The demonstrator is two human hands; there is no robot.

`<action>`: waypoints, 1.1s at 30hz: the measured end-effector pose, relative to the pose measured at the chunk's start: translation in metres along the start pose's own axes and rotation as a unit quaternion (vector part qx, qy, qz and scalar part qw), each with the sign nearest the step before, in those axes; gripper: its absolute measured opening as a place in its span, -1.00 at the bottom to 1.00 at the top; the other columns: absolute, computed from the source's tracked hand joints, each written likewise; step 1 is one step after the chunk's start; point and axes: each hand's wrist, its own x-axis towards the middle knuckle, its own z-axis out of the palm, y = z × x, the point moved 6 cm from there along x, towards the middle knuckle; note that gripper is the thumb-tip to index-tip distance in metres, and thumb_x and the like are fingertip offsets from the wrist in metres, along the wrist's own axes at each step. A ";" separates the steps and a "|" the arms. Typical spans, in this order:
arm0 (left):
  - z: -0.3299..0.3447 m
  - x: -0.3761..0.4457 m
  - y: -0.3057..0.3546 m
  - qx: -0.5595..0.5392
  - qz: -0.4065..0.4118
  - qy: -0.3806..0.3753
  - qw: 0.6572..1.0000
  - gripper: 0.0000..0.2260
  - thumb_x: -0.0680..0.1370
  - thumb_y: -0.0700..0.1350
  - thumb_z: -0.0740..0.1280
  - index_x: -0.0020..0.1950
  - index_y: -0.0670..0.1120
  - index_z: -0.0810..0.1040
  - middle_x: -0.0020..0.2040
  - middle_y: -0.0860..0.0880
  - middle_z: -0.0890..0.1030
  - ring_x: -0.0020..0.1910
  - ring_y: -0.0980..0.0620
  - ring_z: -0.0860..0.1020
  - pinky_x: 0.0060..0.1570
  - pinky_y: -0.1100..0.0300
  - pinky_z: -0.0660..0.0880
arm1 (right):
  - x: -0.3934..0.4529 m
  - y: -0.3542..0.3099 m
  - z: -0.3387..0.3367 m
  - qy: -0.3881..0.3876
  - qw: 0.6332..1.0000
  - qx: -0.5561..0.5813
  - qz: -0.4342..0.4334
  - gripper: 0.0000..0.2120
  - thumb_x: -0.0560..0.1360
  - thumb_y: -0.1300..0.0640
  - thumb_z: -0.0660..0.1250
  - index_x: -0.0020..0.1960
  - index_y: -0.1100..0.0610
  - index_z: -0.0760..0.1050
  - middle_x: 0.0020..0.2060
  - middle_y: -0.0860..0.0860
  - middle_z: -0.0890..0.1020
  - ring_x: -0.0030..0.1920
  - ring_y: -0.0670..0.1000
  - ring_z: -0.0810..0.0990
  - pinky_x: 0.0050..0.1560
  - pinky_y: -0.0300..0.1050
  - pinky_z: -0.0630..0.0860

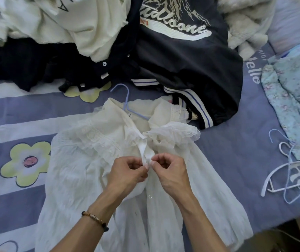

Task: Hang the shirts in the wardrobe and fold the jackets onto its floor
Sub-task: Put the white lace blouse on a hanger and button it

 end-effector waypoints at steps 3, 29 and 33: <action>-0.001 -0.002 0.001 -0.010 0.001 0.000 1.000 -0.97 0.49 -0.26 0.47 -0.15 -0.20 0.69 -0.26 -0.16 0.69 -0.19 -0.11 0.69 -0.09 0.06 0.66 | -0.005 -0.004 0.004 -0.005 1.000 -0.008 -0.006 -0.86 0.45 0.25 0.44 -0.21 0.04 0.63 -0.31 -0.06 0.67 -0.29 -0.19 0.61 -0.23 -0.36 0.49; -0.009 0.008 0.005 -0.013 -0.006 -0.078 0.997 -0.92 0.54 -0.32 0.39 -0.10 -0.24 0.68 -0.24 -0.18 0.70 -0.21 -0.06 0.70 -0.17 0.17 0.63 | -0.011 -0.007 0.015 0.029 0.997 0.056 0.035 -0.86 0.45 0.25 0.45 -0.23 0.04 0.64 -0.30 -0.02 0.70 -0.26 -0.14 0.66 -0.22 -0.34 0.54; -0.007 0.012 0.003 -0.037 -0.029 -0.069 0.997 -0.94 0.53 -0.29 0.42 -0.10 -0.28 0.66 -0.26 -0.21 0.68 -0.25 -0.03 0.68 -0.20 0.18 0.62 | -0.012 -0.008 0.014 0.036 0.998 0.054 0.023 -0.81 0.47 0.26 0.43 -0.23 0.00 0.62 -0.31 -0.05 0.69 -0.27 -0.17 0.65 -0.24 -0.37 0.51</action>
